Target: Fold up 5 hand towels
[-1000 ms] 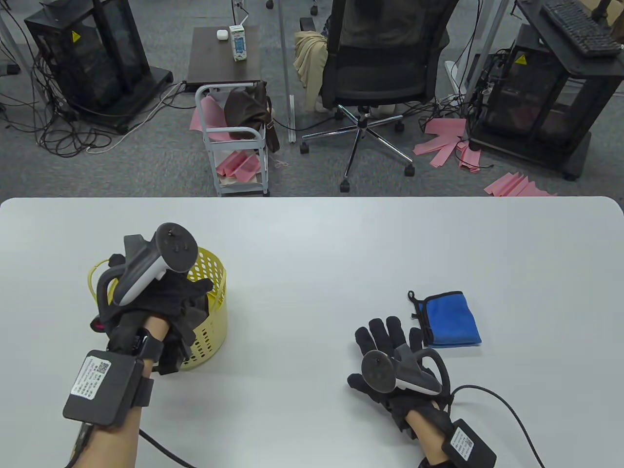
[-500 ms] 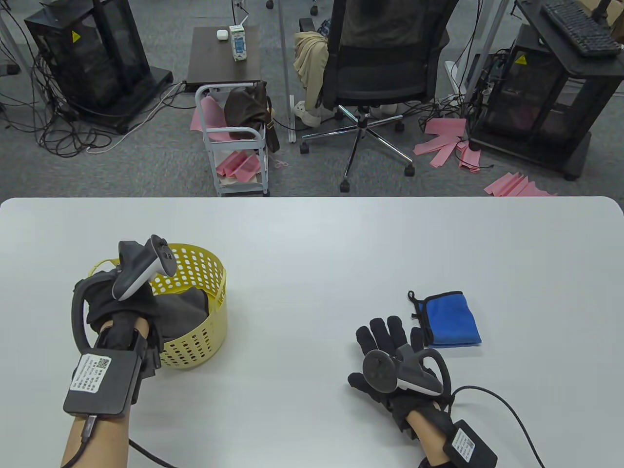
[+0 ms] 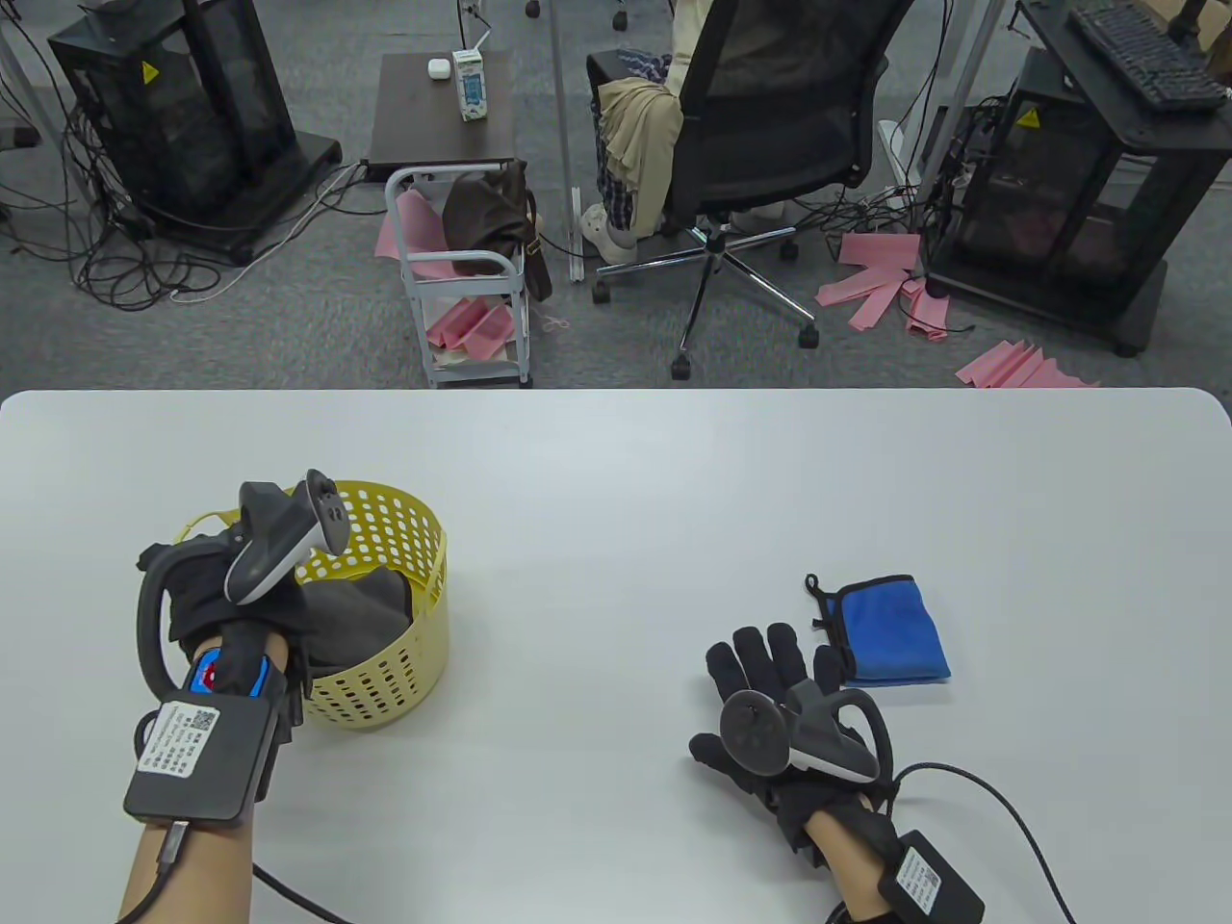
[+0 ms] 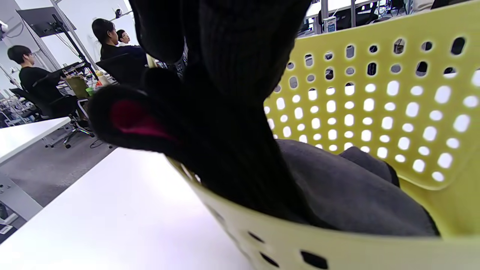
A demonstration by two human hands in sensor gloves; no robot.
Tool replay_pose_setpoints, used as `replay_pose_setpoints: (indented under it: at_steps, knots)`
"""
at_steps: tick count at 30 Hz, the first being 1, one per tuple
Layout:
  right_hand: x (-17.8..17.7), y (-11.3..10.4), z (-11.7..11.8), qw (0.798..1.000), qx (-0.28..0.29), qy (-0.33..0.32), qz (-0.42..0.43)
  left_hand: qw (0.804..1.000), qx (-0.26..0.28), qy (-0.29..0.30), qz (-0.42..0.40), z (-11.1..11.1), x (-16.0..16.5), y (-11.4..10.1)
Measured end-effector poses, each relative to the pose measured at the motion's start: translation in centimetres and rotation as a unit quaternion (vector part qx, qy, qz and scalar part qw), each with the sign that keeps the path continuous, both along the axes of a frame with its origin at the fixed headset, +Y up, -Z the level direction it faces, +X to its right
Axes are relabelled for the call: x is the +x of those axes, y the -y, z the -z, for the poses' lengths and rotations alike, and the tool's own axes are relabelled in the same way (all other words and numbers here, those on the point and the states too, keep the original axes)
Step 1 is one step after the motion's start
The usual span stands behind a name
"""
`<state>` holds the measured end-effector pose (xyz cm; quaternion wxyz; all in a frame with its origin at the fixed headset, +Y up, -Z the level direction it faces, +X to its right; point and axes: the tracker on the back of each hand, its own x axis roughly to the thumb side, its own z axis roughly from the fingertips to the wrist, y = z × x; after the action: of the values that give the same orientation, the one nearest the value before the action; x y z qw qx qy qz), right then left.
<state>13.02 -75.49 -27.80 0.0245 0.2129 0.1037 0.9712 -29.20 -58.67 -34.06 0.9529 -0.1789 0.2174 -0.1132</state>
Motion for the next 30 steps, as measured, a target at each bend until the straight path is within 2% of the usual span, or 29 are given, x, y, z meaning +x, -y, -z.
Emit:
replay_pose_setpoints:
  at_steps: [12, 23, 26, 27, 30]
  knots:
    - [0.2, 0.0, 0.0, 1.000, -0.004, 0.003, 0.006, 0.999, 0.042, 0.016, -0.006, -0.6, -0.4, -0.2]
    - [0.3, -0.2, 0.0, 1.000, -0.005, 0.005, 0.010, 0.987, 0.147, 0.051, -0.035, -1.7, 0.1, -2.3]
    - [0.4, -0.2, 0.0, 1.000, -0.005, 0.007, 0.012, 0.978, 0.191, 0.070, -0.043, -2.3, 0.6, -2.9]
    - [0.4, -0.2, 0.0, 1.000, -0.005, 0.008, 0.012, 0.970, 0.220, 0.085, -0.051, -2.5, 0.8, -3.1]
    - [0.5, -0.2, 0.0, 1.000, -0.004, 0.010, 0.014, 0.959, 0.248, 0.109, -0.077, -3.6, 1.7, -4.4]
